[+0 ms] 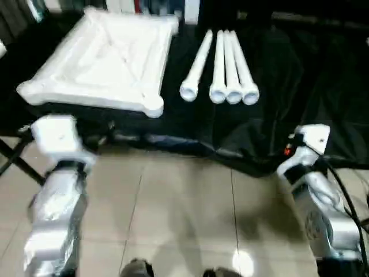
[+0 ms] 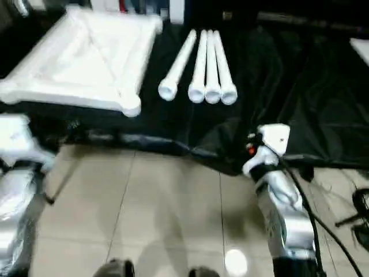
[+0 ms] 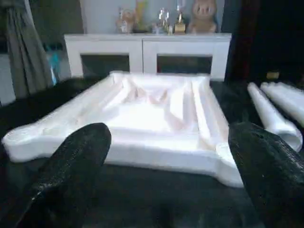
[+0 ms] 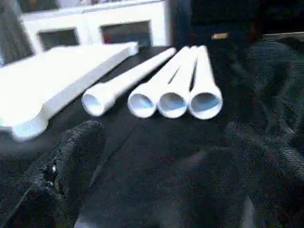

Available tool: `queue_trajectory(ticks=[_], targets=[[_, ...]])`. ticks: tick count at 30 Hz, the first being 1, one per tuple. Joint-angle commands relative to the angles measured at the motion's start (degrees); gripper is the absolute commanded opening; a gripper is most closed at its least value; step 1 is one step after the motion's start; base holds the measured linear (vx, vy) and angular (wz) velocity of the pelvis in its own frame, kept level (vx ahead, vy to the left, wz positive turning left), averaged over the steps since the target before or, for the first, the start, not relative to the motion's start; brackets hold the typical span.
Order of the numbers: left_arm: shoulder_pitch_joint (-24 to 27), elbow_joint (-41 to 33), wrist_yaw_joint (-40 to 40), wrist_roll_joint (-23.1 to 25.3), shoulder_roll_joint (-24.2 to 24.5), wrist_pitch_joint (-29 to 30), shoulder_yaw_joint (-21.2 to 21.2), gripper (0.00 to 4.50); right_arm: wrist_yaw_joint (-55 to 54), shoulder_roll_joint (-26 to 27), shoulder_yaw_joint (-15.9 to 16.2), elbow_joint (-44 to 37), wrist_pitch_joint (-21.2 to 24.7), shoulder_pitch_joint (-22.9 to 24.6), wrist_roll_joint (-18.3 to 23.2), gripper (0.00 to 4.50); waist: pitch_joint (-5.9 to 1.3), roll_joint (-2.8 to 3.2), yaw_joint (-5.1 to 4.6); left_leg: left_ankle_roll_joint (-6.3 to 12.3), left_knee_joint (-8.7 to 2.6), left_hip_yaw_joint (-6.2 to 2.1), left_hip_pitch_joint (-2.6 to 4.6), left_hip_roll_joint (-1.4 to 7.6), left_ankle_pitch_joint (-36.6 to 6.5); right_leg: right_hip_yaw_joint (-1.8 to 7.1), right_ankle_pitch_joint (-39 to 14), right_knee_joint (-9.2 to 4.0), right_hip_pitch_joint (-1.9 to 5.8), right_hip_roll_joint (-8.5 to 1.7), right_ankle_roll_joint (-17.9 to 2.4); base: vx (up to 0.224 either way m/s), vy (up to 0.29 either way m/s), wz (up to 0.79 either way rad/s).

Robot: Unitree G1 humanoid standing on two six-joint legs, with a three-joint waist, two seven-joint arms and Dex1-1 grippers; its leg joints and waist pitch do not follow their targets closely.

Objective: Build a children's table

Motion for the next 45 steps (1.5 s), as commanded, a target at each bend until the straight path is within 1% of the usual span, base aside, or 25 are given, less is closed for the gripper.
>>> queue_trajectory(ticks=[1, 2, 5, 8, 10, 12, 14, 15, 17, 24, 25, 26, 28, 29, 30, 31, 32, 33, 34, 36, 37, 38, 40, 43, 45], targets=[[-1.8, 4.6, 0.1, 0.6, -0.5, -1.6, -1.4, 4.45, -2.1, 0.9, -1.3, 0.6, 1.0, -2.1, 0.7, 4.50, -5.44, -2.35, 1.39, 10.70, 1.59, -2.23, -1.55, 1.01, -6.0, 7.41, -4.8, -7.54, 5.30, -12.23, -10.7, -0.056, 0.125, -0.05], [-2.8, 6.3, -0.2, 0.5, -0.7, -2.2, -1.5, 4.45, -2.6, 1.2, -1.3, 1.0, 1.1, -2.9, 0.7, 4.50, -5.45, -1.84, 1.81, 10.94, 3.37, -3.48, -2.93, 1.22, -5.6, 8.67, -7.0, -7.92, 5.73, -14.29, -10.5, -0.056, 0.125, -0.05], [-5.0, 8.4, -0.5, 4.9, 0.6, -2.2, -5.4, 4.45, -2.4, 2.1, 1.5, 1.8, 1.9, -3.5, -1.0, 4.50, -6.57, 2.13, -1.03, 7.98, -3.17, -5.42, 3.45, 2.72, 4.4, -1.58, -1.4, -0.77, -0.41, 0.43, -11.4, -0.018, 0.188, -0.11], [-5.6, 8.4, -0.5, 6.1, 0.8, -1.5, -6.6, 4.45, -1.1, 2.0, 2.7, 2.2, 1.5, -3.6, -1.4, 4.50, -6.54, 3.35, -2.25, -6.98, -6.43, -8.76, 3.56, 7.13, -2.3, -2.89, -0.6, 1.81, -0.77, 0.60, -6.7, -0.042, 0.169, 0.03], [-4.6, 8.5, -0.2, 7.0, 1.5, -1.4, -6.3, 4.45, -1.7, 3.3, 4.4, 3.6, 1.5, -2.8, -3.2, 4.50, -7.21, 3.79, -1.97, -6.07, -6.93, -9.87, 3.36, 9.87, -4.3, -3.31, -4.4, 4.60, -2.46, -0.54, -1.6, -0.076, 0.034, 0.06], [-3.6, 7.9, 0.0, 7.0, 1.5, -0.6, -6.1, 4.45, -3.1, 3.2, 5.4, 4.4, 2.1, -2.5, -5.4, 4.50, -7.13, 2.07, -1.33, 3.16, -6.19, -8.22, 2.25, 6.97, -9.0, -1.00, -1.8, 0.99, -0.36, -3.25, -3.5, -0.089, -0.030, 0.04], [-2.7, 7.2, 0.6, 6.7, 1.0, -0.6, -5.7, 4.45, -2.7, 3.1, 5.6, 4.8, 2.8, -1.8, -5.4, 4.50, -7.27, -0.80, -0.63, 3.22, -3.06, -4.60, -0.80, 1.54, -11.3, 1.25, 2.6, -3.20, 2.02, -6.43, -8.0, -0.100, -0.089, -0.07], [-2.2, 7.3, 0.8, 7.3, 1.2, -0.4, -5.9, 4.45, -2.2, 3.1, 5.5, 5.1, 2.6, -1.4, -5.0, 4.50, -6.39, -2.19, 2.36, 2.35, -0.11, -3.46, -0.88, 0.06, -6.3, 2.60, -16.8, -7.12, 2.16, -10.40, -1.7, -0.116, -0.106, -0.07], [-1.6, 7.7, 0.4, 7.6, 1.6, -0.9, -6.2, 4.45, -2.1, 3.0, 5.3, 5.8, 2.1, -1.4, -5.1, 4.50, -5.57, -1.00, 2.25, -0.35, -2.54, -3.86, -1.33, 0.92, -7.3, 0.21, -32.2, -7.44, 2.19, -8.07, -1.1, -0.110, -0.085, -0.17], [-1.3, 8.1, 0.9, 7.7, 1.6, -0.1, -4.8, 4.45, -1.5, 2.8, 4.4, 7.4, 1.6, -3.6, -4.7, 4.50, -3.87, 0.86, -0.44, -7.41, -6.77, -5.54, 4.48, 3.02, -47.9, -4.90, -37.7, -8.41, 2.35, -4.20, -3.2, -0.062, 0.017, -0.18], [-1.0, 7.6, 0.9, 7.3, 1.9, 0.3, -4.5, 4.45, -1.5, 3.1, 4.6, 7.3, 1.5, -3.4, -4.9, 4.50, -3.79, 1.18, -0.64, -7.53, -7.96, -5.24, 4.45, 3.29, -51.0, -5.88, -35.7, -7.39, 3.24, -3.13, -3.5, -0.035, 0.057, -0.17], [-0.9, 7.4, 0.8, 7.3, 2.0, 0.3, -4.5, 4.45, -1.4, 3.1, 4.7, 7.2, 1.5, -3.4, -4.9, 4.50, -4.51, 1.89, 0.59, -7.61, -12.53, -4.10, 0.06, 3.94, -56.6, -6.02, -20.1, 3.59, 8.98, -1.07, -4.5, -0.035, 0.057, -0.17], [-0.7, 7.2, 0.8, 7.2, 2.1, 0.4, -4.5, 4.45, -1.3, 3.2, 4.8, 7.2, 1.4, -3.2, -5.0, 4.50, -4.89, -1.22, 1.26, -4.58, -10.22, -1.58, 3.75, 2.70, -47.8, -1.54, -27.5, 0.33, 5.13, -2.88, -4.3, 0.032, -0.030, 0.03], [-0.3, 6.7, 0.7, 7.3, 2.4, 0.7, -4.7, 4.45, -1.1, 3.4, 5.2, 7.1, 1.0, -2.8, -5.2, 4.50, -3.45, -1.67, 2.08, -2.07, 4.39, -2.72, 7.28, 0.58, -27.4, 1.18, -57.8, -12.66, 0.28, -13.16, -7.0, 0.064, -0.059, 0.05], [-0.1, 6.4, 0.5, 7.2, 2.4, 0.9, -4.5, 4.45, -1.0, 3.2, 5.9, 7.1, 0.5, -2.5, -6.1, 4.50, -4.31, -1.97, 2.96, 1.61, 5.28, -5.50, -1.22, -0.10, -8.8, 3.50, -52.8, -10.43, 8.98, -13.35, -9.4, 0.181, -0.054, -0.19], [0.1, 6.1, 0.2, 7.2, 2.4, 1.1, -4.4, 4.45, -1.1, 3.0, 6.6, 7.1, -0.1, -2.3, -7.2, 4.50, -4.88, -1.18, 3.95, 1.10, 2.89, -5.30, -1.53, 0.81, -6.8, 2.24, -46.1, -9.57, 9.81, -11.96, -9.3, 0.121, 0.024, -0.14], [0.2, 5.8, 0.0, 7.0, 2.4, 1.3, -4.1, 4.45, -0.8, 3.2, 6.8, 7.1, -0.1, -2.1, -7.2, 4.50, -5.76, 0.23, 3.96, -0.04, -2.09, -4.19, 1.96, 1.73, -7.7, -1.62, -30.9, -7.40, 7.57, -6.28, -10.3, 0.121, 0.024, -0.14], [0.4, 5.6, -0.1, 6.9, 2.4, 1.4, -3.9, 4.45, -0.8, 3.2, 7.0, 7.0, -0.1, -2.0, -7.3, 4.50, -6.55, 0.99, 3.74, 6.90, -3.70, -5.58, -0.02, 0.30, -9.7, -5.73, -20.7, -6.43, 9.17, -4.54, -9.2, 0.073, 0.027, 0.34], [0.4, 5.5, -0.2, 6.9, 2.4, 1.6, -3.9, 4.45, -0.9, 3.1, 7.2, 7.1, -0.2, -2.0, -7.8, 4.50, -6.55, 0.99, 3.74, 6.90, -3.70, -5.58, -0.02, 0.30, -9.7, -5.73, -20.7, -6.43, 9.17, -4.54, -9.2, 0.103, 0.036, 0.60], [0.6, 5.2, -0.4, 6.9, 2.5, 1.8, -3.8, 4.45, -1.0, 3.5, 7.1, 7.0, -0.6, -2.0, -7.7, 4.50, -7.37, 2.52, -0.18, 20.72, -4.46, -11.87, 5.37, 0.25, -3.7, -8.93, -9.0, -2.37, 6.82, 0.16, -9.5, 0.120, 0.044, 0.61], [0.7, 5.1, -0.5, 6.8, 2.6, 1.9, -3.8, 4.45, -0.9, 4.0, 6.6, 7.0, -0.1, -2.1, -6.7, 4.50, -7.67, 2.90, -1.00, 25.76, -3.60, -14.94, 10.68, 4.28, -3.7, -6.56, -10.4, 1.72, 1.14, 0.19, -8.9, 0.145, 0.017, 0.46], [0.8, 5.0, -0.6, 6.7, 2.6, 2.0, -3.8, 4.45, -0.7, 4.4, 6.0, 6.9, 0.2, -2.3, -5.7, 4.50, -7.41, 2.19, -2.08, 28.86, -4.02, -16.15, 10.19, 4.94, -0.3, -5.50, -10.0, 3.38, 0.13, 0.00, -7.0, 0.145, 0.017, 0.46], [0.8, 4.8, -0.7, 6.5, 2.6, 2.1, -3.9, 4.45, -0.4, 4.3, 6.1, 6.9, 0.0, -2.5, -5.8, 4.50, -6.92, 0.54, -1.37, 27.64, -4.07, -12.62, 8.37, 4.98, 3.1, -1.93, -3.4, 3.81, -2.06, -2.20, -1.6, 0.082, -0.039, 0.16], [1.2, 4.8, -0.9, 6.6, 2.2, 2.4, -4.5, 4.45, 0.5, 3.9, 6.8, 7.3, 0.2, -2.4, -6.1, 4.50, -5.60, -3.11, 2.25, 10.95, 1.75, -4.83, 1.71, -3.19, -10.5, 6.06, -18.6, -8.12, 5.97, -9.74, -8.2, 0.058, -0.086, 0.14], [1.1, 4.7, -0.8, 6.3, 1.8, 2.6, -4.3, 4.45, 1.0, 3.9, 6.8, 7.5, 0.3, -2.3, -6.2, 4.50, -6.22, -2.44, 3.31, 6.29, 1.43, -5.14, -0.43, -1.60, -3.7, 5.00, -22.9, -7.56, 8.50, -9.24, -11.7, 0.062, -0.097, 0.07]])
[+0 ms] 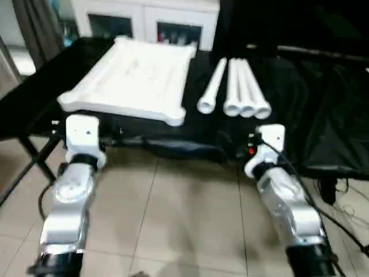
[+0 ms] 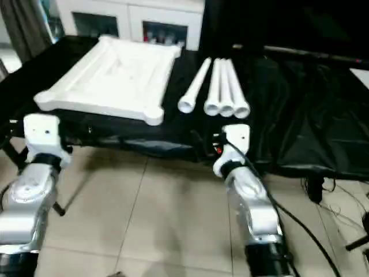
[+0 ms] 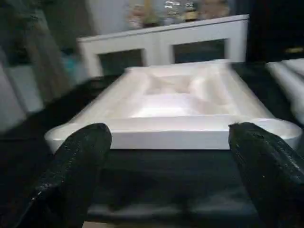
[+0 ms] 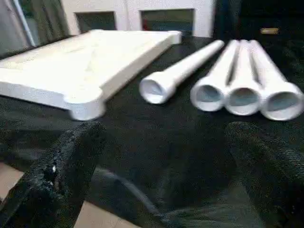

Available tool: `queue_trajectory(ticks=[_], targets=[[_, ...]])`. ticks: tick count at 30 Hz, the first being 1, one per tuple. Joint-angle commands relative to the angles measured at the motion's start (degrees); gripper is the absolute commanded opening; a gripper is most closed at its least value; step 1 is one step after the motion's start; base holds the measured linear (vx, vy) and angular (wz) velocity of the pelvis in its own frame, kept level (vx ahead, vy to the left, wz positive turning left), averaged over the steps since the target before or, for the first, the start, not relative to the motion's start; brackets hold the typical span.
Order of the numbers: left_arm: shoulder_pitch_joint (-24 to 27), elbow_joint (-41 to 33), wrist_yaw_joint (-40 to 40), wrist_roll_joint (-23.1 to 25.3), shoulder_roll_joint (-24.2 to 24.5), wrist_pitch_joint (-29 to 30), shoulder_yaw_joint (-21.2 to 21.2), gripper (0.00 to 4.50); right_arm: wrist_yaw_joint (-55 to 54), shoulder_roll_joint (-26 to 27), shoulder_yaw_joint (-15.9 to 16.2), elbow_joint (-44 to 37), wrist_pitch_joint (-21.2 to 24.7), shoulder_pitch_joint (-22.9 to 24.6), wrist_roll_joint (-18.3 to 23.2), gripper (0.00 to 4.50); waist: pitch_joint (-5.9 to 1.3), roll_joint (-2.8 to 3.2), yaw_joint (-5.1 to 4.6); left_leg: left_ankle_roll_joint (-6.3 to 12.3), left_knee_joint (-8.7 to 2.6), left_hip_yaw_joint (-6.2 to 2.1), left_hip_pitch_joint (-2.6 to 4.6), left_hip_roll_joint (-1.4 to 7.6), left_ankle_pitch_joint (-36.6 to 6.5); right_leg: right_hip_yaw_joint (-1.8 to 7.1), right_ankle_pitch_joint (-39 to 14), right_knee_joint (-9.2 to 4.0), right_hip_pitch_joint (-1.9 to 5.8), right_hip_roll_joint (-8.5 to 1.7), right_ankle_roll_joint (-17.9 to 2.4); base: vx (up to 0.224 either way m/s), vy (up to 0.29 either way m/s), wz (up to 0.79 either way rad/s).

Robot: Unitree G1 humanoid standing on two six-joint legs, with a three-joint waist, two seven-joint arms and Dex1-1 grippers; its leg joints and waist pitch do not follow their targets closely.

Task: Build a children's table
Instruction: Move to table

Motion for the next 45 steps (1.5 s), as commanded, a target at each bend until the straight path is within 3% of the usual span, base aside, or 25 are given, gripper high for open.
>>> queue_trajectory(ticks=[1, 2, 6, 7, 10, 11, 12, 14, 16, 18, 20, 23, 25, 26, 28, 29, 30, 33, 35, 38, 39, 41, 42, 44, 45], targets=[[0.2, -0.7, -0.2, -0.2, 0.8, 0.7, 1.1, 4.45, 0.8, 0.6, 0.3, -0.5, 0.3, -0.5, 0.2, 4.50, -3.19, 0.54, 1.58, 0.92, -3.04, 0.21, -2.92, 3.08, 3.9, 4.35, -16.0, -8.24, 5.79, -6.27, -11.7, 0.062, -0.030, -0.01], [0.2, -0.7, -0.2, -0.2, 0.8, 0.9, 1.2, 4.45, 0.8, 0.6, 0.2, -0.5, 0.4, -0.5, 0.4, 4.50, -3.37, 1.64, 0.50, 0.38, -5.63, 0.50, -0.69, 4.28, 2.5, 1.65, -9.9, -6.80, 3.83, -2.71, -11.5, 0.062, -0.030, -0.01], [-0.2, -0.6, -0.3, -0.5, 0.9, 1.3, 2.0, 4.45, 1.4, -0.6, 2.4, -0.6, -0.6, -0.7, -2.4, 4.50, -4.31, 2.17, -2.18, 11.46, -5.88, -1.99, 5.05, 6.88, 5.3, -1.08, 4.4, -3.09, 0.01, -1.54, -14.4, 0.083, 0.018, 0.06], [-0.2, -0.5, -0.3, -0.5, 0.9, 1.4, 2.2, 4.45, 1.4, -1.0, 3.2, -0.6, -1.2, -0.7, -3.5, 4.50, -3.16, 1.71, -0.24, 16.91, -4.95, -1.32, -3.49, 1.76, 4.7, -1.66, 2.1, -7.38, 6.66, -4.64, -12.1, 0.009, 0.056, 0.38], [-0.4, -0.5, -0.2, -0.8, 1.3, 1.6, 2.3, 4.45, 1.8, -1.0, 4.1, -0.5, -1.8, -0.6, -4.5, 4.50, -4.24, 1.82, 0.06, 14.65, -3.06, -1.36, -4.49, 2.05, 9.0, -3.88, -4.4, -9.51, 9.27, -6.70, -8.3, 0.041, 0.039, 0.54], [-0.5, -0.5, -0.3, -1.0, 1.4, 1.7, 2.3, 4.45, 1.7, -0.7, 3.9, -0.5, -1.6, -0.6, -4.2, 4.50, -4.17, 2.53, -0.52, 15.18, -4.09, -2.37, -2.67, 2.01, 11.4, -6.08, -2.6, -8.88, 8.89, -4.19, -7.5, 0.080, 0.016, 0.62], [-0.8, -0.5, -0.4, -1.0, 1.5, 1.7, 2.4, 4.45, 1.8, -0.3, 3.8, -0.5, -1.4, -0.6, -4.1, 4.50, -4.74, 3.83, -3.00, 24.18, -4.99, -9.38, 5.27, 3.02, 17.8, -7.77, -4.2, -2.87, 3.05, 1.58, -5.7, 0.140, -0.011, 0.57], [-0.9, -0.4, -0.5, -1.3, 1.4, 1.9, 2.8, 4.45, 2.0, 0.1, 3.9, -0.9, -1.4, -0.4, -3.6, 4.50, -4.29, 3.66, -3.64, 32.33, -5.02, -15.81, 8.48, 5.87, 21.1, -3.57, -11.6, 2.66, -3.33, 1.17, -1.6, 0.139, -0.034, 0.52], [-0.9, -0.3, -0.6, -1.3, 1.4, 1.8, 2.9, 4.45, 2.3, 0.4, 3.7, -1.0, -1.4, -0.4, -2.9, 4.50, -4.17, 2.03, -3.73, 26.21, -4.77, -12.43, 7.31, 7.47, 20.8, 0.71, -3.5, 3.70, -5.35, -1.04, 1.3, 0.044, -0.058, 0.45], [-1.0, -0.3, -0.7, -1.1, 1.5, 1.9, 3.1, 4.45, 2.3, 0.4, 3.8, -1.0, -1.2, -0.4, -2.6, 4.50, -2.08, -1.81, -1.37, 12.53, -2.73, -5.28, 0.09, -1.05, -0.7, 7.49, -6.2, -7.53, 1.24, -5.47, 1.3, 0.025, -0.070, 0.25], [-0.9, -0.4, -0.8, -1.3, 1.6, 2.1, 3.1, 4.45, 2.2, 0.5, 3.7, -0.7, -1.2, -0.6, -2.7, 4.50, -2.77, -1.72, 0.91, 2.95, 2.84, -2.81, -2.23, -0.99, -1.8, 10.50, -25.5, -9.53, 5.95, -8.99, -1.6, 0.021, -0.091, 0.15], [-0.7, -0.4, -0.7, -1.6, 1.7, 2.3, 3.2, 4.45, 1.7, 0.9, 3.1, -0.3, -0.9, -0.8, -2.9, 4.50, -2.24, 0.60, 1.02, -1.34, -2.05, -1.66, -1.82, 1.57, 2.3, 6.28, -21.6, -9.13, 5.57, -5.53, -10.7, 0.007, -0.024, 0.01], [-0.6, -0.3, -0.9, -1.5, 1.8, 2.4, 3.3, 4.45, 1.6, 1.2, 2.7, -0.1, -0.7, -1.0, -2.7, 4.50, -2.79, 2.90, -0.46, -1.60, -6.92, -2.56, 1.18, 4.82, -3.4, 2.08, -12.3, -6.28, 3.20, -1.13, -11.7, 0.030, 0.034, 0.04], [-0.6, -0.4, -0.9, -1.5, 1.8, 2.4, 3.3, 4.45, 1.6, 1.3, 2.6, -0.1, -0.8, -1.0, -2.5, 4.50, -3.95, 3.71, -1.96, 1.66, -7.38, -4.58, 5.19, 6.71, -5.5, -0.01, -4.4, -3.30, 0.86, -0.34, -12.9, 0.060, 0.067, 0.09], [-0.7, -0.3, -1.1, -1.6, 1.9, 2.5, 3.4, 4.45, 1.3, 1.4, 2.4, -0.1, -1.0, -1.1, -2.3, 4.50, -3.68, 3.67, -3.51, 10.07, -7.51, -6.56, 6.95, 7.83, -6.4, -1.07, -0.8, -1.26, -1.58, -0.55, -11.0, 0.082, 0.057, 0.10], [-0.7, -0.4, -1.3, -1.7, 1.9, 2.6, 3.5, 4.45, 1.2, 1.4, 2.4, -0.2, -1.1, -1.2, -2.2, 4.50, -3.33, 2.92, -3.65, 14.20, -7.07, -5.75, 6.30, 7.14, -5.5, -0.60, 1.4, -1.94, -1.45, -1.77, -11.1, 0.079, 0.047, 0.09], [-0.8, -0.3, -1.4, -1.9, 2.0, 2.7, 3.6, 4.45, 1.1, 1.4, 2.3, -0.3, -1.1, -1.2, -2.2, 4.50, -3.22, 1.69, -2.94, 14.61, -5.91, -2.83, 2.61, 4.27, -2.5, 1.07, 5.0, -4.87, 2.38, -3.96, -13.3, 0.058, 0.031, 0.09], [-1.2, 0.0, -2.0, -2.5, 2.1, 2.8, 4.0, 4.45, 0.5, 1.9, 2.2, -0.9, -1.4, -1.0, -2.1, 4.50, -3.92, 0.92, -0.17, 8.26, -2.25, 0.03, -2.64, 2.32, 2.5, 4.03, -4.2, -8.56, 8.29, -7.20, -15.4, 0.000, 0.000, 0.00], [-1.3, 0.0, -2.0, -2.6, 2.3, 2.9, 3.8, 4.45, 0.4, 2.2, 2.2, -1.1, -1.4, -0.8, -2.2, 4.50, -4.19, 2.10, -0.53, 4.34, -5.15, 0.14, -0.98, 3.43, 5.4, 0.71, -5.6, -7.34, 7.42, -2.76, -14.5, 0.065, 0.006, 0.05], [-1.1, -0.4, -2.2, -2.9, 2.0, 3.2, 3.8, 4.45, 0.3, 2.6, 2.0, -1.3, -1.4, -0.6, -2.5, 4.50, -4.86, 3.17, -3.79, 18.63, -6.07, -6.25, 9.20, 7.74, 10.4, -2.38, -1.6, -0.93, -1.50, -0.18, -10.6, 0.106, 0.001, 0.05], [-1.0, -0.1, -2.3, -3.0, 1.8, 3.1, 3.8, 4.45, -0.1, 2.8, 2.2, -1.3, -1.3, -0.8, -2.6, 4.50, -4.93, 2.95, -4.57, 22.09, -5.95, -7.49, 10.43, 8.81, 11.2, -1.99, -2.8, 0.37, -3.39, -0.61, -8.4, 0.096, -0.008, 0.04], [-0.8, 0.3, -2.4, -3.0, 1.5, 2.9, 3.6, 4.45, -0.3, 2.9, 2.0, -1.3, -1.5, -1.0, -2.4, 4.50, -3.91, 1.97, -4.45, 24.60, -6.26, -6.75, 8.83, 8.67, 7.9, 0.03, -1.8, 0.36, -4.16, -2.51, -4.5, 0.066, -0.031, 0.03], [-0.7, 0.4, -2.3, -2.8, 1.4, 2.8, 3.3, 4.45, -0.4, 2.9, 1.6, -1.3, -1.5, -1.1, -2.2, 4.50, -3.12, -0.98, -2.26, 15.27, -2.16, 0.51, 0.98, 0.16, -1.1, 5.48, -2.2, -7.04, 4.51, -5.80, -9.5, 0.000, 0.000, 0.00], [-0.6, 0.6, -2.2, -2.2, 1.2, 2.7, 2.2, 4.45, -1.1, 2.9, 0.6, -0.8, -1.9, -1.5, -2.2, 4.50, -3.26, -0.66, 0.07, 5.09, 4.01, -0.44, -3.69, 1.09, -0.9, 9.13, -15.3, -10.07, 9.54, -11.09, -16.1, 0.049, -0.058, 0.13], [-0.6, 0.7, -2.2, -2.2, 1.1, 2.7, 2.0, 4.45, -1.4, 2.9, 0.3, -0.3, -2.2, -1.7, -2.4, 4.50, -3.36, 0.04, 0.59, 2.37, 3.73, -0.74, -3.94, 1.49, 0.6, 8.23, -14.7, -9.74, 9.28, -10.32, -17.5, 0.060, -0.038, 0.06]])
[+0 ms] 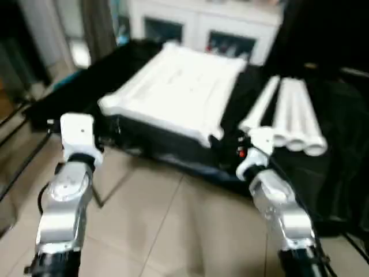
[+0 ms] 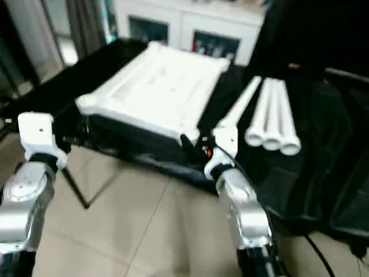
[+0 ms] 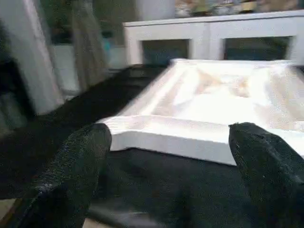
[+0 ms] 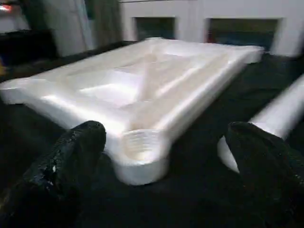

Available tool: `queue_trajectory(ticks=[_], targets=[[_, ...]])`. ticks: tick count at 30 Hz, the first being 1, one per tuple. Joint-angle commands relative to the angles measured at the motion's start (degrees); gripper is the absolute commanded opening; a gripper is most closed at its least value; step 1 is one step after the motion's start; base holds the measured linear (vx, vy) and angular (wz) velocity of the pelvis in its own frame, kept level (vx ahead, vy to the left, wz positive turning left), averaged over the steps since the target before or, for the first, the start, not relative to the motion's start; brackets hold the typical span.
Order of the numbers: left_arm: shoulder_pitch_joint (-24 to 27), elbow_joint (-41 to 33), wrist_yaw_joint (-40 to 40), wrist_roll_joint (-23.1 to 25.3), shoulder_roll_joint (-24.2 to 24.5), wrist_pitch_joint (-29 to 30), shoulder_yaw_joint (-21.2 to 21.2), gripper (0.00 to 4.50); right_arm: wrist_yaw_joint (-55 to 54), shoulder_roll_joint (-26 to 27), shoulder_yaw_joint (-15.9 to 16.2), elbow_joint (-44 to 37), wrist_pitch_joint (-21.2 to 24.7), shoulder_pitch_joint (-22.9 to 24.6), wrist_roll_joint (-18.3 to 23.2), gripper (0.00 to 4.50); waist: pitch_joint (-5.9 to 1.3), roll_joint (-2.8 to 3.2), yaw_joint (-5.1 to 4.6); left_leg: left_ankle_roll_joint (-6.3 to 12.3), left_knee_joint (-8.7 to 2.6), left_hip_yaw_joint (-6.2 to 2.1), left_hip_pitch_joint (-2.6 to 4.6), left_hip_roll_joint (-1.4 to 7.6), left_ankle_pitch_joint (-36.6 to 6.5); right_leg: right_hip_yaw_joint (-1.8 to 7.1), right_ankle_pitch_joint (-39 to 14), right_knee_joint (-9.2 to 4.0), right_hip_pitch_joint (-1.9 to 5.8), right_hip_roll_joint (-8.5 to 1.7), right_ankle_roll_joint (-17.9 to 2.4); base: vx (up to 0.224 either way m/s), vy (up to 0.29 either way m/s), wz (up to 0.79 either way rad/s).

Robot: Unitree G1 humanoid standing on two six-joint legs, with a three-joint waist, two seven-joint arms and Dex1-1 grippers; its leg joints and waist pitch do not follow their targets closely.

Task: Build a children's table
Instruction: Move to table

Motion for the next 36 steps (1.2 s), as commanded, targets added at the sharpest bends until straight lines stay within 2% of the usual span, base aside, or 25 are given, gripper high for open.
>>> queue_trajectory(ticks=[1, 3, 5, 6, 8, 10, 11, 12, 13, 14, 15, 17, 18, 19, 21, 23, 24, 26, 29, 30, 31, 32, 33, 35, 36], targets=[[0.2, 0.1, -0.1, 0.2, 1.0, 0.6, 0.8, 4.45, -1.0, 1.1, -0.2, 0.3, -0.6, -1.4, 0.3, 4.50, -1.97, 0.45, 1.91, -2.17, -2.22, -0.68, -4.96, 2.83, 4.7, 5.86, -13.2, -8.63, 6.01, -9.00, -17.9, 0.065, -0.009, 0.01], [0.4, -0.6, -0.5, -0.3, 1.2, 1.2, 0.9, 4.45, -1.5, 1.5, -0.8, 0.1, -0.3, -1.3, 0.5, 4.50, -2.18, 4.28, -0.14, -1.77, -11.12, -2.11, 0.61, 6.34, -0.9, -1.37, -11.2, -4.81, 2.21, -0.64, -10.9, 0.073, 0.014, -0.02], [0.5, -0.3, -0.6, -0.3, 1.2, 1.4, 1.4, 4.45, -1.9, 1.4, -0.6, -1.1, 0.1, -0.8, 0.3, 4.50, -4.41, 4.69, -3.03, 10.93, -10.71, -8.60, 9.08, 10.36, 1.7, -2.13, -5.6, 3.33, -5.46, -0.06, -4.5, 0.137, 0.058, -0.03], [0.4, 0.0, -0.6, -0.2, 1.3, 1.5, 1.6, 4.45, -2.1, 1.6, -0.7, -1.5, 0.2, -0.6, 0.5, 4.50, -4.30, 4.18, -2.81, 17.94, -9.98, -8.71, 8.52, 10.97, 5.7, -1.28, -3.6, 5.43, -7.62, -1.02, 0.1, 0.136, 0.017, 0.04], [0.6, -0.2, -0.7, -0.5, 1.2, 1.7, 1.8, 4.45, -2.5, 1.6, -0.8, -1.9, 0.4, -0.1, 0.5, 4.50, -3.24, 3.99, -2.29, 19.34, -11.13, -6.06, 6.04, 9.65, 3.3, -1.22, -0.5, 5.99, -7.81, -1.22, 2.0, 0.077, -0.007, 0.03], [0.7, -0.4, -0.7, -0.9, 1.3, 1.8, 1.8, 4.45, -2.8, 1.6, -0.8, -1.7, 0.6, 0.1, 0.0, 4.50, -2.86, 0.46, -2.11, 12.16, -9.94, -0.76, 2.74, 3.61, -7.2, 1.75, 5.4, -2.75, -4.04, -3.81, -2.6, 0.068, -0.050, 0.01], [0.9, -0.6, -0.7, -0.9, 1.6, 1.8, 1.7, 4.45, -2.6, 1.9, -0.8, -2.3, 0.8, 0.7, 0.0, 4.50, -2.57, -1.47, 0.31, 1.73, -3.36, 4.77, 3.05, -1.85, -12.9, 10.54, -14.3, -8.04, -0.32, -4.97, -12.1, 0.085, -0.078, 0.02], [0.9, -0.7, -0.7, -0.9, 1.7, 2.0, 1.7, 4.45, -2.5, 2.0, -0.7, -2.6, 1.0, 0.9, -0.1, 4.50, -1.86, -1.55, 2.71, -3.54, -0.34, 2.01, 0.57, -0.63, -7.8, 14.68, -28.6, -9.66, 2.66, -7.24, -17.0, 0.113, -0.098, -0.21], [0.9, -0.7, -0.7, -0.9, 1.8, 2.0, 1.7, 4.45, -2.5, 2.0, -0.7, -2.6, 1.0, 1.0, -0.1, 4.50, -1.86, -1.55, 2.71, -3.54, -0.34, 2.01, 0.57, -0.63, -7.8, 14.68, -28.6, -9.66, 2.66, -7.24, -17.0, 0.100, -0.069, -0.50], [1.1, -1.5, -0.7, -0.9, 1.8, 2.4, 1.8, 4.45, -2.2, 2.0, -0.3, -3.4, 1.4, 1.7, -0.1, 4.50, -1.58, -1.25, 3.76, -8.73, -0.12, 0.23, -1.25, -0.87, -4.5, 16.79, -23.7, -8.56, 4.13, -3.71, -18.0, 0.100, -0.069, -0.50], [1.1, -1.5, -0.7, -0.8, 1.8, 2.5, 1.8, 4.45, -2.2, 2.0, -0.3, -3.4, 1.4, 1.7, -0.1, 4.50, -1.41, 0.06, 4.24, -10.87, -2.24, -0.21, 0.56, -0.63, -4.5, 17.27, -19.6, -8.82, 2.25, -0.17, -15.5, 0.083, -0.045, -0.47], [1.4, -2.4, -1.0, -0.7, 1.8, 2.9, 1.8, 4.45, -1.8, 1.8, 0.2, -4.1, 1.5, 2.6, 0.1, 4.50, -1.60, 1.33, 3.78, -8.95, -8.11, -1.31, -0.40, 0.74, -1.2, 12.41, -13.6, -7.17, 2.53, 1.56, -10.5, 0.086, 0.008, -0.35], [1.7, -2.8, -1.1, -0.5, 1.8, 3.0, 1.6, 4.45, -1.6, 1.5, 0.4, -4.5, 1.5, 3.2, 0.2, 4.50, -2.54, 5.13, 0.39, -6.29, -13.21, -6.49, 6.61, 6.99, -10.7, 5.98, -11.6, 0.28, -5.94, 2.74, -6.0, 0.129, 0.014, -0.23], [1.8, -3.0, -1.1, -0.4, 1.8, 3.0, 1.3, 4.45, -1.4, 1.3, 0.2, -5.0, 1.6, 3.6, 0.4, 4.50, -3.94, 3.99, -1.18, 4.37, -12.70, -9.51, 10.09, 9.50, -8.5, 1.93, -4.5, 4.28, -8.14, 0.46, -4.0, 0.144, 0.010, 0.02], [1.8, -2.8, -1.8, -0.7, 2.1, 2.7, 1.1, 4.45, -1.5, 1.0, 0.2, -6.0, 1.9, 4.1, 0.1, 4.50, -3.52, 3.02, -2.19, 16.96, -11.48, -6.92, 8.58, 7.24, 0.6, -0.53, 2.8, 4.69, -10.30, -1.05, 0.3, 0.131, 0.016, 0.07], [1.3, -2.0, -1.9, -0.7, 2.0, 2.4, 0.7, 4.45, -1.8, 0.6, -0.4, -6.9, 2.3, 4.4, -0.1, 4.50, -3.73, 1.81, -2.76, 17.86, -9.76, -4.92, 8.01, 4.24, 6.3, 0.09, 6.5, 1.04, -9.12, -2.12, -1.9, 0.114, -0.019, 0.02], [1.0, -1.8, -1.7, -0.4, 1.6, 2.3, 0.0, 4.45, -1.8, 0.1, -1.3, -7.5, 2.7, 4.5, 0.2, 4.50, -2.73, -0.25, -0.61, 11.56, -5.89, -0.09, 1.08, -1.80, 1.9, 5.38, -2.3, -6.16, -0.55, -6.87, -9.7, 0.121, -0.036, 0.07], [0.5, -0.9, -2.0, 0.1, 1.6, 1.6, -0.8, 4.45, -1.6, -0.3, -2.0, -7.1, 2.8, 3.9, 0.5, 4.50, -4.21, -1.66, 1.40, 2.18, 0.80, -0.94, -3.15, -0.33, 0.3, 9.94, -9.0, -7.64, 5.39, -11.73, -22.3, 0.136, -0.028, 0.12], [-0.2, -0.3, -2.5, 0.0, 1.5, 1.1, -1.2, 4.45, -1.6, -0.5, -2.4, -6.4, 2.8, 2.8, 0.9, 4.50, -2.74, -0.26, 2.14, -10.18, -0.23, -1.17, -3.85, 0.39, 0.9, 11.32, -0.5, -6.97, 4.59, -5.89, -26.7, 0.127, -0.020, -0.12], [-1.1, -0.9, -3.2, 0.0, 1.5, 1.4, -1.9, 4.45, -1.8, -1.0, -2.9, -5.7, 3.1, 1.2, 1.4, 4.50, -2.23, 2.84, 0.14, -15.62, -9.85, -0.24, 1.16, 3.48, 0.3, 5.71, -5.0, -5.12, -0.83, 2.29, -12.6, 0.099, 0.023, -0.52], [-1.3, -1.0, -3.6, 0.0, 1.7, 1.4, -2.1, 4.45, -1.9, -1.0, -2.9, -5.4, 3.1, 0.6, 1.4, 4.50, -1.87, 4.12, -1.21, -15.44, -11.92, -2.36, 3.32, 6.56, -2.6, 3.52, -7.3, -0.99, -4.26, 3.71, -7.7, 0.112, 0.040, -0.57], [-1.5, -1.0, -4.0, 0.1, 1.8, 1.3, -2.3, 4.45, -2.0, -1.0, -2.8, -5.1, 3.1, 0.2, 1.4, 4.50, -3.63, 3.77, -1.75, -12.35, -12.23, -4.25, 9.39, 11.89, -5.0, 1.28, -6.4, 3.91, -8.69, 0.17, -2.8, 0.112, 0.040, -0.57], [-1.9, -1.1, -4.4, 0.2, 1.9, 1.3, -2.7, 4.45, -1.7, -1.3, -2.7, -5.0, 3.1, -0.4, 1.2, 4.50, -3.11, 4.52, -1.86, 0.55, -12.64, -6.45, 7.04, 9.85, -0.9, -0.25, -0.4, 4.29, -8.28, -1.19, 0.0, 0.110, -0.011, -0.44], [-2.1, -1.4, -5.1, -0.4, 2.0, 1.6, -2.7, 4.45, -0.7, -1.7, -2.2, -6.2, 3.6, -0.3, 1.5, 4.50, -3.31, 3.35, -2.36, 8.47, -11.06, -4.45, 8.36, 8.11, 2.3, -0.68, 5.0, 2.58, -9.57, -2.24, -1.8, 0.106, -0.021, -0.11], [-2.2, -1.6, -5.5, -0.9, 2.1, 1.7, -2.8, 4.45, 0.1, -1.9, -2.1, -7.1, 4.0, -0.1, 1.7, 4.50, -3.77, -0.51, -2.13, 10.47, -8.25, 0.59, 3.24, 1.61, 2.7, 2.22, 9.3, -2.79, -2.63, -4.15, -6.8, 0.126, -0.024, 0.05]])
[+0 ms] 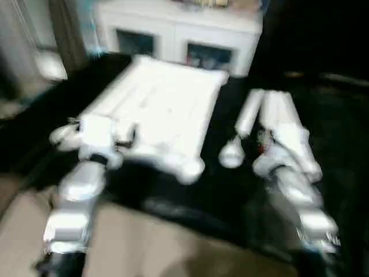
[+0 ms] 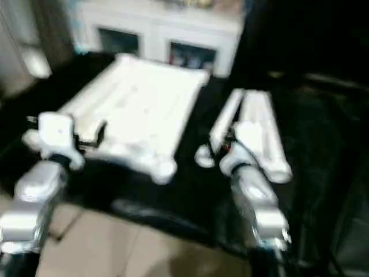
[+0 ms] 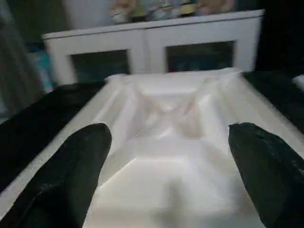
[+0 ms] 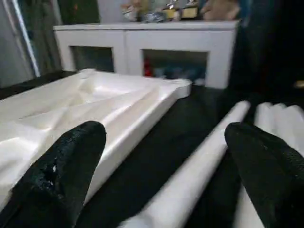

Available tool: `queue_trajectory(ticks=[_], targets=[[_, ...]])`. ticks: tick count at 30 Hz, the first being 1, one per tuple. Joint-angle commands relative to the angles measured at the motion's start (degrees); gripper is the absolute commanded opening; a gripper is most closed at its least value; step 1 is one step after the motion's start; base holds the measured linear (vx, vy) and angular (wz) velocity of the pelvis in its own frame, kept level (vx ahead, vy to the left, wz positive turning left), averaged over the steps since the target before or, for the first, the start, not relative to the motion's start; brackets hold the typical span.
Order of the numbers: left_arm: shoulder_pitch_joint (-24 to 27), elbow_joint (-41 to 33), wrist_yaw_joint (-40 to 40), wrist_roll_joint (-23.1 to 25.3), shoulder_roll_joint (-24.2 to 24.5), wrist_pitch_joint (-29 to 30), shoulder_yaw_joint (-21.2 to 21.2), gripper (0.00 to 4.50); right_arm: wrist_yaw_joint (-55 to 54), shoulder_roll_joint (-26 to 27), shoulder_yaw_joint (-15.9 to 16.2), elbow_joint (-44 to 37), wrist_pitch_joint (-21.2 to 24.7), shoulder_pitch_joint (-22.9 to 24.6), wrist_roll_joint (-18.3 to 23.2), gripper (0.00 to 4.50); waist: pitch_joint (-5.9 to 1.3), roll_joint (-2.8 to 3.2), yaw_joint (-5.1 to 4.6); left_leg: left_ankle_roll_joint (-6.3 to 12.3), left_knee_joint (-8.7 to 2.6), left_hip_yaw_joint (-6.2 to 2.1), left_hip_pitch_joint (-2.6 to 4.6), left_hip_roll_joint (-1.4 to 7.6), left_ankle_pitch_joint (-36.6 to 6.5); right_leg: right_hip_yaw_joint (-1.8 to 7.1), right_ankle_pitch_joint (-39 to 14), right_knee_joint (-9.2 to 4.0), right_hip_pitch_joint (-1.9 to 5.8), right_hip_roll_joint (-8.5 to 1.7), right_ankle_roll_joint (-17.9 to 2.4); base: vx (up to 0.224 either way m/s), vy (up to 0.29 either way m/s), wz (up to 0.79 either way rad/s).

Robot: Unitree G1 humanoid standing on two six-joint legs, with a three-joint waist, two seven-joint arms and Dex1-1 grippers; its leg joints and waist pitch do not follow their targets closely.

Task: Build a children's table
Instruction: Move to table

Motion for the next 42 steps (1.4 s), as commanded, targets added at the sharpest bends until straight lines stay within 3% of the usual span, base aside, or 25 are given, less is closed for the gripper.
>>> queue_trajectory(ticks=[1, 2, 3, 5, 6, 7, 8, 9, 10, 11, 12, 13, 14, 15, 16, 17, 18, 21, 23, 26, 27, 30, 37, 38, 42], targets=[[-0.9, -0.3, -1.9, -1.1, 0.2, 0.2, -1.4, 4.45, 1.4, -0.8, -0.8, -1.6, 1.4, 0.9, 0.4, 4.50, -1.81, 0.99, 1.21, 15.12, -2.25, 0.41, -1.91, -0.09, 0.9, 4.96, -0.1, -6.94, 4.87, -4.59, -12.1, 0.119, -0.057, 0.06], [-1.1, 0.3, -2.4, -1.1, 0.8, 0.0, -1.3, 4.45, 1.8, -0.8, -0.6, -2.1, 1.6, 1.4, 0.3, 4.50, -3.58, -0.44, 2.59, 11.16, 3.40, -0.97, -5.91, 0.28, 1.6, 9.13, -6.8, -8.51, 10.70, -9.69, -17.8, 0.119, -0.057, 0.06], [-1.3, 1.0, -2.7, -0.9, 1.3, -0.4, -1.2, 4.45, 2.3, -1.0, -0.3, -2.6, 1.6, 1.9, 0.2, 4.50, -3.75, -0.42, 3.06, 6.81, 4.32, -1.53, -8.17, 0.28, 5.3, 8.15, 0.8, -7.22, 11.68, -8.04, -21.1, 0.132, -0.060, 0.04], [-1.6, 1.3, -3.2, -1.4, 1.9, -0.4, -0.6, 4.45, 3.1, -1.6, 0.2, -3.1, 1.6, 2.6, 0.1, 4.50, -2.92, 0.57, 2.95, 3.81, 3.38, -1.98, -8.73, 1.34, 8.3, 6.07, 6.4, -7.27, 10.52, -7.40, -22.9, 0.140, -0.036, -0.05], [-2.7, 3.2, -3.7, -1.8, 2.5, -1.7, 0.6, 4.45, 4.4, -2.2, 1.0, -1.3, 0.8, 1.9, 0.4, 4.50, -2.36, 3.97, 2.53, 3.89, -2.88, -2.32, -7.17, 3.83, 12.6, 0.97, 0.6, -7.28, 8.41, -3.86, -19.8, 0.116, -0.020, -0.06], [-2.7, 3.4, -3.7, -1.8, 2.6, -1.9, 0.7, 4.45, 4.7, -2.3, 1.1, -1.0, 0.6, 1.9, 0.4, 4.50, -2.68, 5.24, 2.07, 4.66, -4.98, -1.85, -5.25, 4.29, 12.9, -0.84, -2.6, -7.44, 7.84, -1.52, -16.1, 0.126, 0.033, -0.08], [-2.8, 3.7, -3.8, -1.8, 2.6, -2.2, 0.8, 4.45, 5.0, -2.5, 1.2, -0.6, 0.3, 1.8, 0.4, 4.50, -2.11, 7.23, 0.77, 6.34, -6.15, -4.61, -3.68, 6.19, 10.2, -2.51, -4.7, -3.07, 5.24, 2.27, -11.9, 0.126, 0.033, -0.08], [-3.2, 3.9, -4.4, -1.2, 3.5, -1.7, 0.5, 4.45, 6.1, -4.0, 1.9, -0.1, 0.5, 1.0, -0.4, 4.50, -3.27, 6.54, -1.50, 18.25, -6.07, -9.69, 3.75, 11.09, 5.2, -1.73, -8.6, 2.64, -1.45, 1.43, -4.4, 0.152, 0.039, 0.02], [-3.5, 3.9, -5.2, -1.6, 3.8, -1.5, 0.5, 4.45, 7.1, -4.3, 1.7, -0.3, 1.1, 0.4, 0.5, 4.50, -3.61, 6.31, -1.65, 21.94, -5.75, -10.45, 4.13, 11.44, 7.6, -1.42, -7.5, 3.85, -2.41, 0.96, -2.3, 0.119, -0.002, 0.11], [-4.1, 4.3, -6.9, -2.1, 4.7, -1.7, 0.6, 4.45, 8.7, -4.4, 1.4, 0.1, 1.5, -0.4, 1.8, 4.50, -3.20, 6.39, -1.26, 24.45, -5.34, -9.84, 3.70, 11.07, 10.5, -1.18, -6.5, 4.38, -3.31, 0.70, -0.4, 0.119, -0.002, 0.11], [-4.4, 4.7, -8.0, -2.6, 5.4, -2.0, 0.5, 4.45, 10.1, -4.8, 1.7, 0.6, 1.2, -0.9, 1.7, 4.50, -3.19, 5.87, -0.98, 27.95, -5.04, -7.59, 2.92, 9.20, 15.0, -0.47, -1.4, 3.65, -4.29, -0.10, 2.0, 0.070, -0.014, 0.04], [-4.5, 4.7, -8.2, -2.6, 5.6, -2.0, 0.5, 4.45, 10.3, -5.0, 1.7, 0.7, 1.1, -1.0, 1.6, 4.50, -3.21, 4.89, -0.86, 27.16, -4.45, -6.58, 2.34, 7.99, 15.1, 0.29, 1.0, 1.71, -3.94, -0.66, 1.1, 0.045, -0.051, 0.02], [-4.6, 4.8, -8.5, -2.7, 5.8, -2.0, 0.4, 4.45, 10.8, -5.3, 1.9, 0.9, 1.0, -1.1, 1.3, 4.50, -2.89, 2.31, -0.11, 21.32, -3.08, -2.78, -1.28, 3.31, 7.3, 2.34, 5.6, -3.72, 0.00, -2.50, -1.8, 0.045, -0.051, 0.02], [-4.2, 4.1, -13.6, -6.2, 6.6, -1.7, 0.2, 4.45, 13.3, -6.3, 2.9, 0.9, 0.9, -1.6, 1.3, 4.50, -2.50, 0.66, 2.52, 15.17, 1.39, -0.77, -6.18, -0.25, 2.3, 7.53, 0.8, -7.72, 5.65, -7.93, -7.9, 0.045, -0.098, 0.10], [-3.8, 3.5, -16.2, -7.3, 7.4, -1.1, -0.5, 4.45, 14.5, -6.6, 3.0, 0.8, 1.5, -1.8, 1.9, 4.50, -2.98, 0.88, 3.27, 11.90, 1.81, -1.76, -7.03, 1.00, 4.3, 8.15, 0.8, -7.22, 7.17, -9.41, -9.9, 0.053, -0.107, 0.04], [-3.2, 3.2, -18.9, -7.8, 8.5, -1.5, -1.3, 4.45, 15.7, -7.0, 3.3, 0.7, 1.6, -2.1, 2.3, 4.50, -2.99, 0.75, 3.43, 8.88, 0.96, -2.03, -7.40, 1.50, 7.3, 7.23, 4.5, -6.07, 7.28, -8.57, -9.9, 0.053, -0.107, 0.04], [-2.6, 3.1, -21.1, -7.8, 9.6, -2.4, -2.3, 4.45, 16.9, -7.5, 3.5, 0.7, 1.6, -2.5, 2.6, 4.50, -2.79, 2.19, 3.22, 3.52, -2.89, -1.63, -6.45, 2.09, 14.4, 3.67, 18.1, -3.71, 5.32, -4.04, -8.6, 0.042, -0.096, -0.05], [-1.4, 3.1, -29.2, -8.2, 13.7, -4.0, -5.0, 4.45, 22.1, -10.1, 5.2, 1.2, 1.7, -4.1, 3.5, 4.50, -3.39, 3.32, 2.25, 3.80, -3.41, -1.84, -4.97, 4.18, 18.0, 2.21, 25.0, -2.07, 3.72, -1.66, -9.6, 0.021, -0.046, -0.02], [-1.4, 3.2, -34.5, -8.4, 16.8, -3.3, -6.5, 4.45, 26.1, -12.1, 6.3, 1.6, 2.2, -5.3, 4.2, 4.50, -3.14, 3.21, 2.28, 3.66, -3.81, -1.76, -4.56, 4.67, 14.6, 2.03, 20.5, -2.55, 3.48, -1.70, -11.7, 0.000, 0.000, 0.00], [-2.9, 4.3, -40.6, -8.5, 20.5, -3.7, -8.2, 4.45, 33.0, -15.4, 8.0, 1.8, 3.8, -6.7, 4.9, 4.50, -1.96, 3.17, 2.42, 2.52, -5.33, -1.09, -3.80, 5.78, 0.4, 2.21, 3.2, -4.16, 2.99, -2.51, -15.0, 0.000, 0.000, 0.00], [-3.3, 4.9, -42.8, -8.4, 21.7, -4.2, -8.9, 4.45, 34.9, -16.5, 8.7, 1.8, 4.1, -7.0, 4.8, 4.50, -1.67, 3.52, 2.82, 1.28, -5.71, -0.68, -3.16, 6.11, -4.7, 2.27, -3.5, -4.69, 2.56, -2.61, -14.7, -0.051, 0.017, 0.06], [-5.4, 7.5, -51.7, -7.9, 25.5, -7.6, -12.3, 4.45, 41.4, -20.3, 11.4, 1.8, 4.9, -7.7, 4.3, 4.50, -1.17, 2.64, 2.92, -1.14, -6.44, 0.10, -2.69, 6.41, -9.5, 2.73, -11.8, -5.67, 2.24, -2.97, -12.8, 0.000, 0.000, 0.00], [-11.2, 16.6, -60.8, -0.6, 29.3, -11.8, -20.3, 4.03, 45.1, -22.5, 14.7, 2.4, 3.2, -7.9, 2.1, 4.50, -1.67, 2.62, 3.02, -1.63, -6.37, 0.80, -3.13, 6.44, -3.3, 2.83, -5.4, -5.24, 2.38, -3.00, -11.9, 0.000, 0.000, 0.00], [-12.0, 17.9, -61.9, 0.2, 29.7, -12.1, -21.3, 3.87, 45.3, -22.5, 15.1, 2.2, 3.0, -7.7, 1.8, 4.50, -1.95, 3.15, 3.11, -1.75, -6.14, 0.79, -3.17, 6.33, -2.1, 2.89, -3.6, -4.87, 2.59, -3.12, -12.0, 0.000, 0.000, 0.00], [-16.2, 26.1, -64.1, 4.2, 29.6, -18.6, -24.1, 3.60, 46.9, -22.6, 16.0, 0.7, 4.2, -6.6, 2.8, 4.50, -2.53, 2.83, 3.24, -0.16, -5.65, 0.99, -3.63, 6.12, 2.9, 2.76, 6.7, -4.25, 3.11, -3.01, -13.6, 0.000, 0.000, 0.00]])
